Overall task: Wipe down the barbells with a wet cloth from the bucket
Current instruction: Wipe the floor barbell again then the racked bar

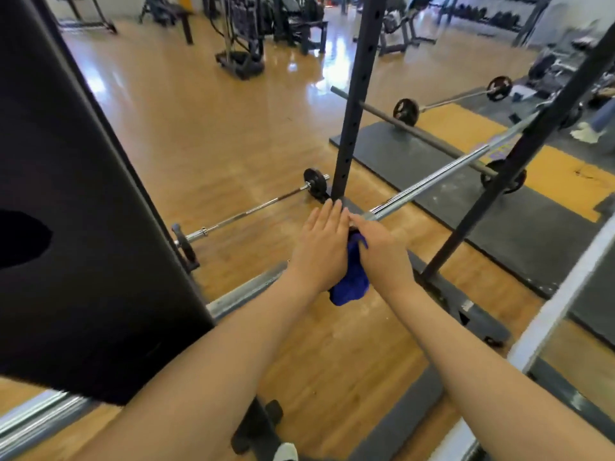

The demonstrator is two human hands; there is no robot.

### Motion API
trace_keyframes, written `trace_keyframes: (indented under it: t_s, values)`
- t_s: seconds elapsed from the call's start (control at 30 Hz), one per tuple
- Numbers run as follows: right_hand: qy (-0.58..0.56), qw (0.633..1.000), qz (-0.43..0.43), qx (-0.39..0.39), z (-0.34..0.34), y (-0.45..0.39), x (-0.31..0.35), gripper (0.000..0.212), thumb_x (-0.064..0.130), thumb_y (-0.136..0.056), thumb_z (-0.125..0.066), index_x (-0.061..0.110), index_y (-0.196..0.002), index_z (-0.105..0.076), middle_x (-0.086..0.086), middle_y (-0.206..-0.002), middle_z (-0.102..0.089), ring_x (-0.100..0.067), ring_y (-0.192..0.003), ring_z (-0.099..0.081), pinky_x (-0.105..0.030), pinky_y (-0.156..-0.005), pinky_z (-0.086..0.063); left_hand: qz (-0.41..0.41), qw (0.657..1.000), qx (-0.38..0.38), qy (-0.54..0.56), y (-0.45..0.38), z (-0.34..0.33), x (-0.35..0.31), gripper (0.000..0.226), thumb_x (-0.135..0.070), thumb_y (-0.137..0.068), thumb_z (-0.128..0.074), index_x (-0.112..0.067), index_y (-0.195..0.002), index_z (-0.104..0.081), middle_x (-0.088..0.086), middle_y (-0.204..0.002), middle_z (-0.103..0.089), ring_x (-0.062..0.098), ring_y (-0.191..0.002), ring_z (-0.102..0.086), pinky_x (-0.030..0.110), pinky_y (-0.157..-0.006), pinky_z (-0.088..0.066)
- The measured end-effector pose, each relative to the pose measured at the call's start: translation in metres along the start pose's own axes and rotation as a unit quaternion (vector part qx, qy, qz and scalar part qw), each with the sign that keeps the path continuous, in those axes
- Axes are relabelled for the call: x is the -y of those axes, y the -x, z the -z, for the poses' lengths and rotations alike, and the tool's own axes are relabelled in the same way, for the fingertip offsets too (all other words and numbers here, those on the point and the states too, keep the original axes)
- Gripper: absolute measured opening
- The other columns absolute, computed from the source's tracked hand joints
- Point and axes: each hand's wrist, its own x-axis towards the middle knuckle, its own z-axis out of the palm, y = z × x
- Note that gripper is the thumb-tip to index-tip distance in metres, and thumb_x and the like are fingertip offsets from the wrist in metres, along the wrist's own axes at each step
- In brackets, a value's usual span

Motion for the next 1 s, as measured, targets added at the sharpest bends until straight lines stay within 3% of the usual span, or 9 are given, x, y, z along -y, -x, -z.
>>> trace_keyframes:
  t_s: [0.1,0.27,0.33,0.53,0.63,0.73,0.83,0.9,1.0]
  values:
    - [-0.040,0.999,-0.025,0.001,-0.010,-0.021,0.003,0.030,0.003,-0.093,-0.051,0.006,-0.122,-0.060,-0.011,-0.110,-0.065,-0.021,-0.101,-0.060,-0.011,-0.085,-0.036,0.051,0.999,-0.006,0.000,0.003,-0.003,0.005,0.056,-0.023,-0.101,-0.019,-0.004,-0.150,-0.002,0.013,-0.159,-0.002,0.025,-0.147,0.002,0.036,-0.117,0.003]
    - [-0.075,0.996,-0.022,0.038,-0.022,-0.039,-0.001,0.025,0.005,-0.091,-0.055,0.005,-0.115,-0.062,-0.005,-0.107,-0.063,-0.009,-0.093,-0.054,0.000,-0.079,-0.033,0.089,0.995,0.044,0.001,0.007,-0.012,0.012,0.059,-0.033,-0.102,-0.021,-0.006,-0.150,0.001,0.011,-0.159,0.003,0.024,-0.146,0.006,0.035,-0.116,0.005]
    - [-0.083,0.996,-0.012,0.038,-0.020,-0.046,-0.007,0.019,0.005,-0.091,-0.056,0.007,-0.108,-0.062,-0.004,-0.100,-0.063,-0.007,-0.087,-0.051,-0.007,-0.077,-0.039,0.093,0.994,0.051,-0.014,0.005,-0.013,0.015,0.060,-0.035,-0.103,-0.021,-0.007,-0.150,0.002,0.010,-0.159,0.005,0.023,-0.146,0.007,0.034,-0.115,0.007]
    - [-0.071,0.996,0.057,0.003,-0.007,-0.075,-0.039,0.009,-0.002,-0.088,-0.057,-0.001,-0.096,-0.060,-0.015,-0.092,-0.058,-0.025,-0.077,-0.058,-0.032,-0.070,-0.050,0.132,0.988,0.069,-0.027,-0.016,-0.017,0.003,0.060,-0.036,-0.103,-0.019,-0.007,-0.151,0.002,0.011,-0.159,0.004,0.023,-0.146,0.005,0.034,-0.116,0.006]
    - [-0.117,0.992,0.040,0.024,-0.005,-0.083,-0.046,0.016,0.002,-0.083,-0.062,0.000,-0.095,-0.052,-0.010,-0.093,-0.046,-0.022,-0.078,-0.050,-0.034,-0.073,-0.047,0.169,0.982,0.086,-0.017,-0.030,-0.029,-0.011,0.059,-0.036,-0.103,-0.019,-0.007,-0.151,0.001,0.010,-0.159,0.004,0.023,-0.146,0.005,0.034,-0.116,0.006]
    - [-0.096,0.986,0.056,0.122,-0.017,-0.082,-0.045,0.025,0.002,-0.083,-0.058,-0.003,-0.105,-0.048,-0.017,-0.103,-0.045,-0.031,-0.092,-0.049,-0.042,-0.086,-0.044,0.168,0.980,0.105,-0.006,-0.040,-0.039,-0.015,0.060,-0.036,-0.102,-0.021,-0.007,-0.151,-0.001,0.010,-0.159,-0.001,0.023,-0.147,0.003,0.034,-0.116,0.006]
    - [-0.092,0.968,0.098,0.211,-0.032,-0.082,-0.056,0.034,-0.004,-0.083,-0.051,0.000,-0.117,-0.048,-0.012,-0.121,-0.043,-0.022,-0.105,-0.046,-0.034,-0.096,-0.039,0.168,0.981,0.099,-0.020,-0.042,-0.043,-0.013,0.061,-0.037,-0.102,-0.021,-0.004,-0.151,-0.006,0.012,-0.159,-0.006,0.023,-0.147,0.000,0.033,-0.116,0.005]
    - [-0.092,0.955,0.165,0.229,-0.036,-0.080,-0.070,0.040,0.001,-0.085,-0.050,0.006,-0.124,-0.051,-0.007,-0.128,-0.046,-0.019,-0.112,-0.045,-0.033,-0.101,-0.039,0.159,0.982,0.097,-0.023,-0.042,-0.045,-0.012,0.061,-0.038,-0.102,-0.020,-0.004,-0.151,-0.010,0.011,-0.159,-0.008,0.023,-0.147,0.000,0.033,-0.117,0.005]
    - [-0.005,0.929,0.305,0.210,-0.038,-0.073,-0.096,0.050,0.022,-0.086,-0.045,0.006,-0.134,-0.049,-0.008,-0.136,-0.049,-0.019,-0.126,-0.036,-0.038,-0.108,-0.029,0.156,0.984,0.085,-0.035,-0.038,-0.047,-0.011,0.062,-0.038,-0.099,-0.019,-0.004,-0.151,-0.012,0.012,-0.159,-0.009,0.024,-0.147,0.000,0.033,-0.117,0.004]
